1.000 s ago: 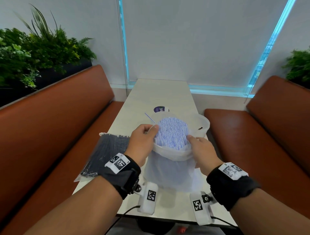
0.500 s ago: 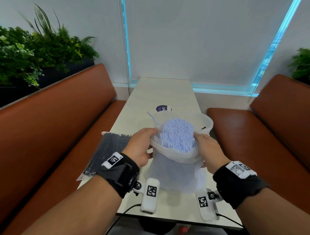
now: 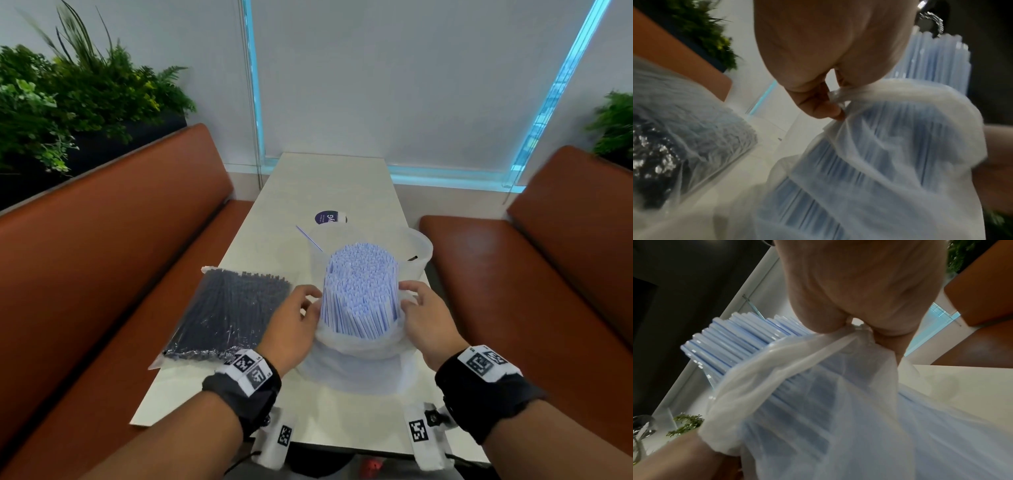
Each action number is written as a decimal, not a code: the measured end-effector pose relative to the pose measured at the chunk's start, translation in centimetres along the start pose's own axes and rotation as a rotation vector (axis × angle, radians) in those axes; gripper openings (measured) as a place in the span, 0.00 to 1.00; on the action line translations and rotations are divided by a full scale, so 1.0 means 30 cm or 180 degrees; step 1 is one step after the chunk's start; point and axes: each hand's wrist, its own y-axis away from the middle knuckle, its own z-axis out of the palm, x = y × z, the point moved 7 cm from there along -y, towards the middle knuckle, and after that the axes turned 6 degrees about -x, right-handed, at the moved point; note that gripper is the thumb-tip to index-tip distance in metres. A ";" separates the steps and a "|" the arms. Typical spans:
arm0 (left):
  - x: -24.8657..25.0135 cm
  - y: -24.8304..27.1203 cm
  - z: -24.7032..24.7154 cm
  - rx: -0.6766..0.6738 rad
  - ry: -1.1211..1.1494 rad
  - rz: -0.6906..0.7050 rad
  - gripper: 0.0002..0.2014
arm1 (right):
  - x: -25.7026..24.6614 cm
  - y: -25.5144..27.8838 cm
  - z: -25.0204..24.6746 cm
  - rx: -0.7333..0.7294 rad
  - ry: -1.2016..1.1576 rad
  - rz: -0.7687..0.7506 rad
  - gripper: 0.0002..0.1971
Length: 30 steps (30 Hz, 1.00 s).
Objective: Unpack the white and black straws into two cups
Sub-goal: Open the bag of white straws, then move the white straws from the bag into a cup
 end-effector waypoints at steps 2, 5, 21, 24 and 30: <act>0.005 -0.001 -0.007 -0.0158 0.0624 0.0020 0.10 | 0.005 -0.003 -0.003 -0.0009 0.0014 0.0016 0.19; -0.011 0.003 0.021 -0.0799 0.0359 0.0025 0.37 | 0.022 0.001 0.000 0.0011 0.0010 0.0061 0.17; -0.026 0.040 0.074 -0.0796 0.0459 -0.0598 0.30 | -0.110 0.036 0.004 -0.0124 -0.0144 0.0116 0.22; -0.037 0.098 0.134 -0.1411 -0.0158 -0.0941 0.37 | -0.196 0.008 0.025 -0.0256 0.0471 -0.0296 0.15; -0.117 0.198 0.099 -0.2472 -0.1351 -0.1736 0.35 | -0.070 -0.030 0.202 -0.0825 0.1998 -0.0071 0.11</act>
